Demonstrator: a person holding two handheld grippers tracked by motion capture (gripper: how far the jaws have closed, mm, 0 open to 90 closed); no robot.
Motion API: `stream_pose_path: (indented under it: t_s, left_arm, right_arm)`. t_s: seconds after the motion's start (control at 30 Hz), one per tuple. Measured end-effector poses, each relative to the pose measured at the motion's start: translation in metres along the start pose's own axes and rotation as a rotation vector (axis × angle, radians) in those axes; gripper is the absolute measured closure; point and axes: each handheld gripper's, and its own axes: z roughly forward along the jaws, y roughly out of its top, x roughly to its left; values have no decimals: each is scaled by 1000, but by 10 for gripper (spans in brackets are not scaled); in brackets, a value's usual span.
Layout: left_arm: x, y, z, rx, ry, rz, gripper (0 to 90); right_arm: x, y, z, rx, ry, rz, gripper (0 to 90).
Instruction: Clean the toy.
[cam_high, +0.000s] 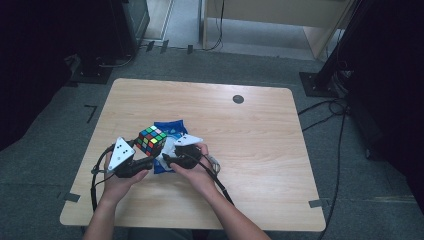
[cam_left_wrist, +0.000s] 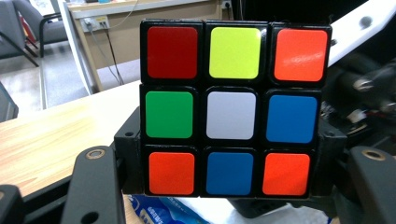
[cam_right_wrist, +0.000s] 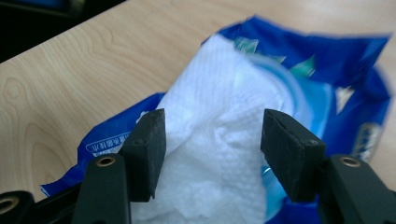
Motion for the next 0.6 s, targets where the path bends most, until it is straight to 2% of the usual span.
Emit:
stream_pose_path:
  t_s: [0.13, 0.2, 0.27, 0.37, 0.5, 0.6]
  left_arm:
    - [-2, 0, 0, 1, -6, 2, 340]
    - [-3, 0, 1, -1, -10, 0, 340]
    - [-5, 0, 2, 0, -16, 0, 340]
    - [-7, -1, 5, 6, -30, -8, 340]
    - [-14, -3, 11, 14, -56, -8, 340]
    - [-24, -4, 17, 21, -97, -4, 340]
  right_arm:
    - [-3, -3, 0, 7, -50, -14, 726]
    - [-3, -4, -4, 18, -78, -38, 840]
    - [-4, -5, -12, 2, -80, -53, 867]
    - [-7, -4, -30, -39, -75, -50, 877]
    - [-14, -3, -68, -120, -82, -35, 878]
    - [-18, -3, -104, -189, -91, -28, 877]
